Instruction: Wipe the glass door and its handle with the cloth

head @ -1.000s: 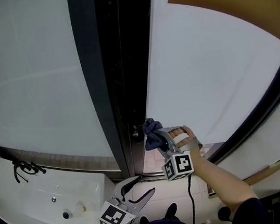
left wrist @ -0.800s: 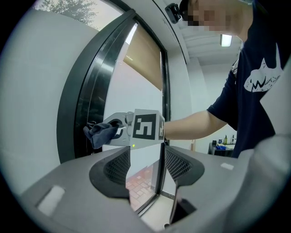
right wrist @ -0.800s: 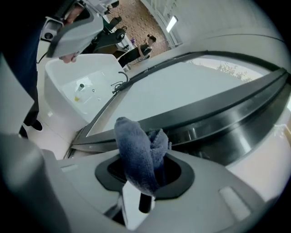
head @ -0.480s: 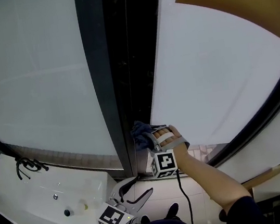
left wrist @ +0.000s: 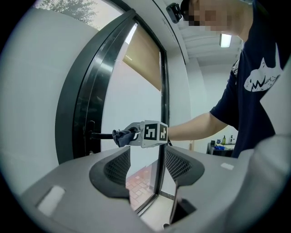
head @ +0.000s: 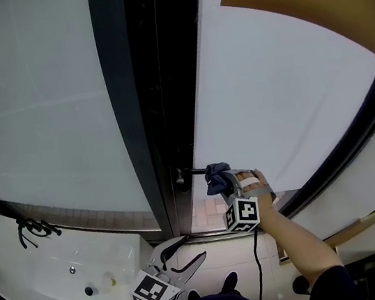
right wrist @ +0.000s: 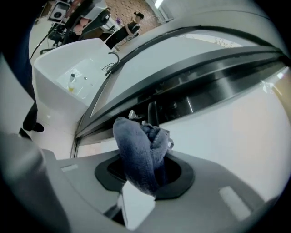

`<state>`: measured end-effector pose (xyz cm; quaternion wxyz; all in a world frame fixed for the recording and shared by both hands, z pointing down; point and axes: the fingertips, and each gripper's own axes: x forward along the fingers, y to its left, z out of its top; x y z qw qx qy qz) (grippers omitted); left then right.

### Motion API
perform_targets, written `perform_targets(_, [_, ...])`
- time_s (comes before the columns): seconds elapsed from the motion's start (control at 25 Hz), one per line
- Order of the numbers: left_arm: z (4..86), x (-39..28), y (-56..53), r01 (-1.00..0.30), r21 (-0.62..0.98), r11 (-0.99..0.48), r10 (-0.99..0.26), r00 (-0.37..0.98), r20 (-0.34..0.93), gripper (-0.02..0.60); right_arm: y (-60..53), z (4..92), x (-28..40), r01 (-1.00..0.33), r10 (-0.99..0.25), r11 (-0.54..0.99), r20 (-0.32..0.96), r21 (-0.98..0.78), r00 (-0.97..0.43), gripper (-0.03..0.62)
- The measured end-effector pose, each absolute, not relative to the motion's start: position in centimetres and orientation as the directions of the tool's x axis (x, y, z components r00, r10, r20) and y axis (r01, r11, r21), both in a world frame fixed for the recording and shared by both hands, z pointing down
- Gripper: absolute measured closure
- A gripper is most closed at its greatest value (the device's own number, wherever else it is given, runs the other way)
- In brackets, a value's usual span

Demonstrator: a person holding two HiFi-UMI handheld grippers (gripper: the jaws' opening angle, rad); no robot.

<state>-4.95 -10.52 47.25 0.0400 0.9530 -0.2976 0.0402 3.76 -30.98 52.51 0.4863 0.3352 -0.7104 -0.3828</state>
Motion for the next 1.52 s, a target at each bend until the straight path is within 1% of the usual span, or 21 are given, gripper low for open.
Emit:
perform_targets(0.08, [47.3, -4.8, -10.4, -0.565, 0.053, -0.823, -0.559, 0.823, 0.102, 0.347, -30.6, 52.6, 4.5, -0.195, -0.835, 0.521, 0.449, 0.831, -0.318, 0.464])
perform_targets(0.2, [47.4, -5.0, -10.2, -0.567, 0.053, -0.822, -0.560, 0.822, 0.105, 0.347, -29.1, 54.7, 4.4, -0.327, -0.777, 0.624, 0.516, 0.710, -0.361, 0.464])
perform_targets(0.32, [47.5, -5.5, -10.0, -0.575, 0.054, -0.816, -0.568, 0.816, 0.108, 0.347, -28.0, 57.6, 3.0, -0.363, -0.725, 0.688, 0.564, 0.628, -0.396, 0.464])
perform_targets(0.44, [47.4, -6.0, -10.0, -0.586, 0.060, -0.808, -0.578, 0.809, 0.110, 0.347, -28.4, 57.7, 0.3, -0.398, -0.719, 0.692, 0.531, 0.602, -0.447, 0.464])
perform_targets(0.6, [47.9, -6.4, -10.0, -0.597, 0.061, -0.800, -0.588, 0.800, 0.123, 0.347, -30.5, 55.5, -3.7, -0.527, -0.726, 0.688, 0.444, 0.500, -0.526, 0.464])
perform_targets(0.72, [47.7, -6.7, -9.7, -0.607, 0.065, -0.792, -0.597, 0.792, 0.129, 0.347, -32.1, 54.4, -5.8, -0.611, -0.747, 0.665, 0.385, 0.430, -0.542, 0.464])
perform_targets(0.96, [48.5, -7.6, -9.8, -0.628, 0.079, -0.774, -0.615, 0.776, 0.144, 0.347, -34.0, 55.8, -8.9, -0.607, -0.763, 0.645, 0.342, 0.464, -0.549, 0.464])
perform_targets(1.12, [48.6, -7.6, -9.8, -0.631, 0.088, -0.771, -0.615, 0.773, 0.152, 0.347, -34.2, 56.3, -8.9, -0.559, -0.747, 0.658, 0.345, 0.505, -0.569, 0.464])
perform_targets(1.24, [49.0, -7.3, -9.9, -0.624, 0.079, -0.778, -0.608, 0.778, 0.154, 0.347, -34.3, 57.2, -7.6, -0.526, -0.735, 0.672, 0.380, 0.521, -0.562, 0.464])
perform_targets(1.32, [49.0, -7.0, -10.0, -0.619, 0.072, -0.782, -0.604, 0.782, 0.154, 0.347, -34.8, 58.2, -6.0, -0.525, -0.741, 0.669, 0.417, 0.525, -0.527, 0.464])
perform_targets(1.44, [48.7, -6.7, -10.1, -0.614, 0.075, -0.786, -0.599, 0.786, 0.152, 0.347, -35.8, 60.3, -2.8, -0.563, -0.759, 0.650, 0.478, 0.511, -0.442, 0.465])
perform_targets(1.52, [48.9, -6.5, -10.1, -0.610, 0.073, -0.789, -0.595, 0.789, 0.155, 0.347, -35.9, 60.9, -1.0, -0.590, -0.764, 0.640, 0.490, 0.493, -0.419, 0.465])
